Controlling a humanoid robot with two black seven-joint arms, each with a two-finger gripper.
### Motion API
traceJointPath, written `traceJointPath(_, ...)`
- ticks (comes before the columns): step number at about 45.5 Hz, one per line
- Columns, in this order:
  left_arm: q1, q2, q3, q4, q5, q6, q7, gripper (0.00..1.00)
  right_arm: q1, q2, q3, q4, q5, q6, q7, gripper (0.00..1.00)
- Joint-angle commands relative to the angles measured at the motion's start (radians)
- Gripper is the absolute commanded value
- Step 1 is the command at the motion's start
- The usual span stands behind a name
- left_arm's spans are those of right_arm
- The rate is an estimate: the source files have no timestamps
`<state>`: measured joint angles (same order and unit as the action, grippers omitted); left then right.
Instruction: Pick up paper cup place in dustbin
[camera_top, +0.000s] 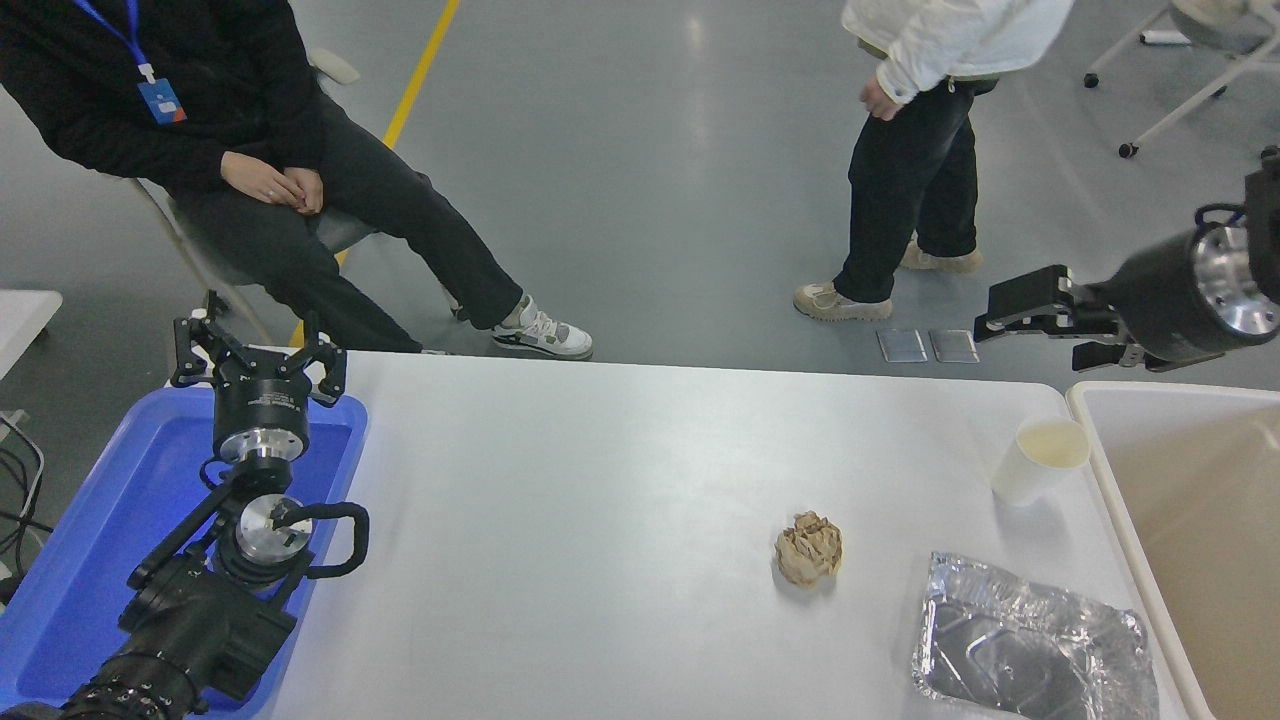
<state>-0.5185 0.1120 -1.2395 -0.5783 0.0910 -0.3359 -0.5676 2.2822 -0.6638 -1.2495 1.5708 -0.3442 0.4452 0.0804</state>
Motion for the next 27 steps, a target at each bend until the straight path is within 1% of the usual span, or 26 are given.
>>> traceJointPath(1, 0.0, 0.0, 0.0, 0.0, 0.0, 0.0, 0.0, 0.99, 0.094, 0.023, -0.059, 0.052, -0.084, 0.122, 0.002, 1.0)
traceJointPath(5, 0.0, 0.0, 0.0, 0.0, 0.0, 0.0, 0.0, 0.99, 0.115, 0.018, -0.053, 0.052, -0.104, 0.191, 0.002, 1.0)
traceJointPath(12, 0.0, 0.0, 0.0, 0.0, 0.0, 0.0, 0.0, 0.99, 0.158, 0.012, -0.047, 0.052, -0.104, 0.274, 0.002, 1.0)
traceJointPath(15, 0.0, 0.0, 0.0, 0.0, 0.0, 0.0, 0.0, 0.99, 0.18, 0.01, -0.038, 0.052, -0.102, 0.332, 0.002, 1.0)
traceJointPath(27, 0.001, 0.0, 0.0, 0.0, 0.0, 0.0, 0.0, 0.99, 0.188, 0.016, 0.041, 0.051, -0.09, 0.34, 0.001, 1.0)
